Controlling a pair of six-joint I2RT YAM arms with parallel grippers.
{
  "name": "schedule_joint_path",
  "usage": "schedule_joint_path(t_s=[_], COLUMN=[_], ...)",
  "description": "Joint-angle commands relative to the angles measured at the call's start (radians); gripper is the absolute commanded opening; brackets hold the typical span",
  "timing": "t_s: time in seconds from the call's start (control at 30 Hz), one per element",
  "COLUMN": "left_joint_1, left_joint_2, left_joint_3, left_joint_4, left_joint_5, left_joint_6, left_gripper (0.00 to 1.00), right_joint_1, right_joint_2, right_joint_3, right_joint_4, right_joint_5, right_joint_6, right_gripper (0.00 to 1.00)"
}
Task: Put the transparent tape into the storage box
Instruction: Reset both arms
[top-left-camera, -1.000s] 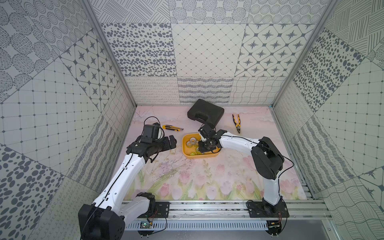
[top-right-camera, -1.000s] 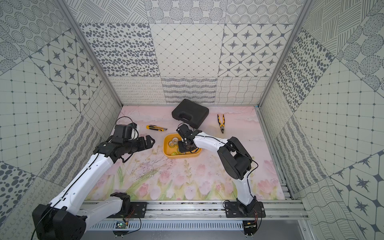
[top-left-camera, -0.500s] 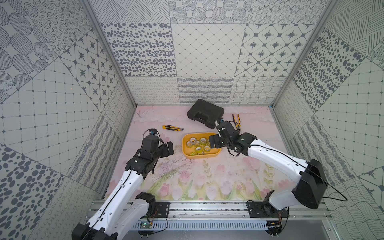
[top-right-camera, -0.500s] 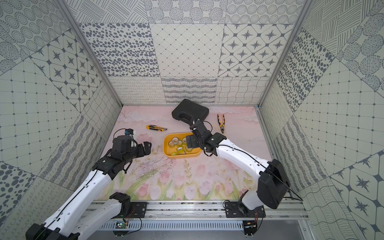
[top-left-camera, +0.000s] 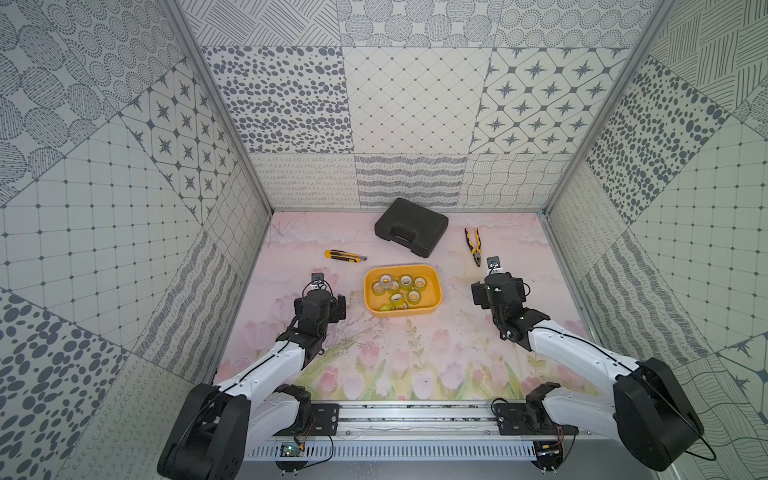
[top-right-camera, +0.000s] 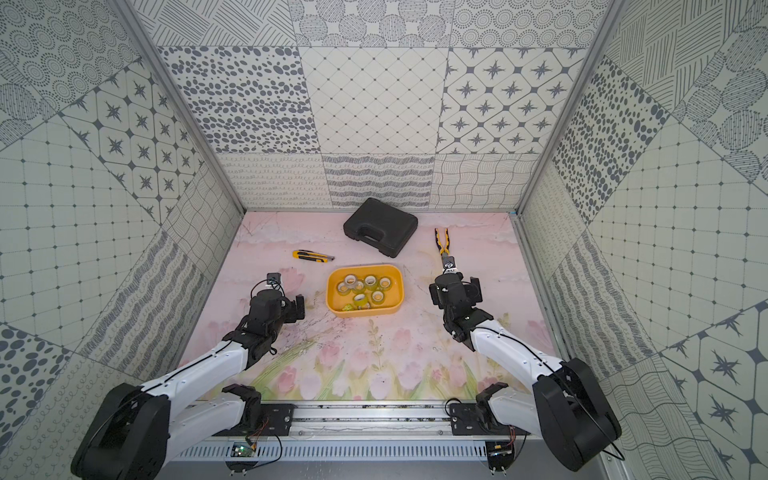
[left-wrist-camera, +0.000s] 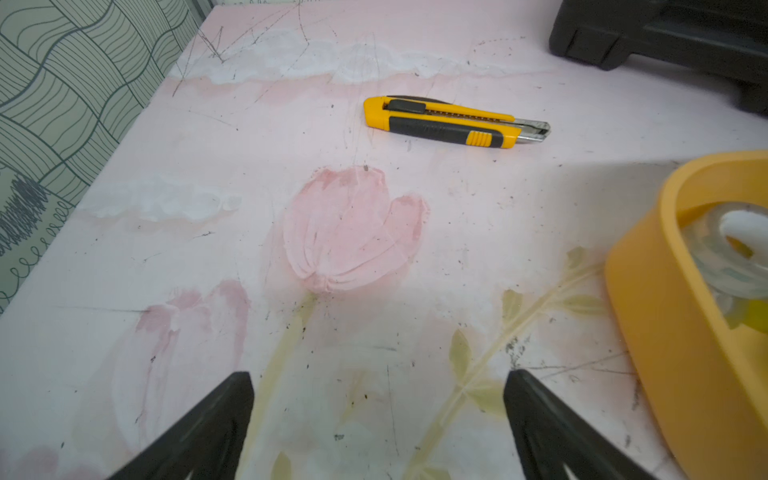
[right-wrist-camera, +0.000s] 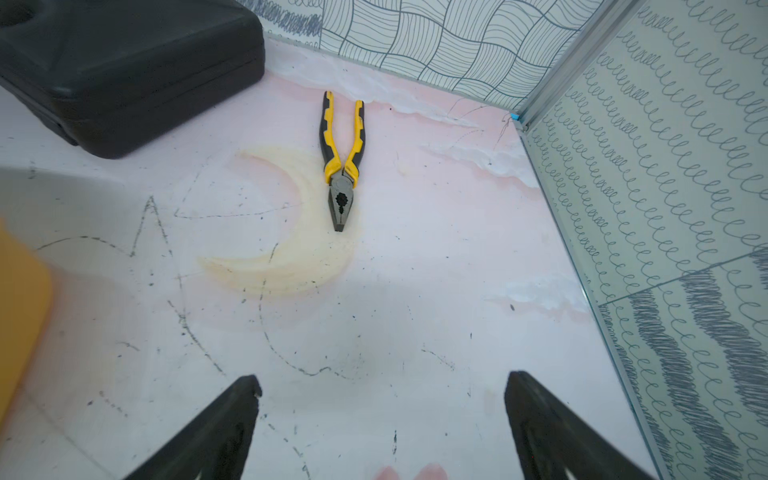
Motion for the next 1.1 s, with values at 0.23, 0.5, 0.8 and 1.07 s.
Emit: schedule_joint_path(t_s=[0.23, 0.5, 0.8, 1.07], left_joint_1=[0.127, 0.144, 0.165, 0.167], left_joint_2=[0.247, 0.462, 0.445, 0.433], left_joint_3=[-0.044, 0.014, 0.068, 0.077], left_joint_4=[0.606, 0.728, 0.591, 0.55], left_joint_5=[0.031, 0.148, 0.266, 0.274], left_joint_6=[0.017, 0.079, 0.078, 0.065], left_gripper=[0.99, 0.99, 0.99, 0.99], right_joint_1=[-0.138, -0.25, -0.382, -0.385], right_joint_2=[0.147, 0.305, 0.341, 0.338], right_joint_3=[-0.102, -0.151, -0.152, -0.144], right_joint_4=[0.609, 0.829, 0.804, 0.789], right_joint_5=[-0.084, -0.182, -0.409, -0.427], right_joint_6=[-0.1, -0.043, 0.049, 0.046], right_gripper=[0.97, 0.97, 0.97, 0.97])
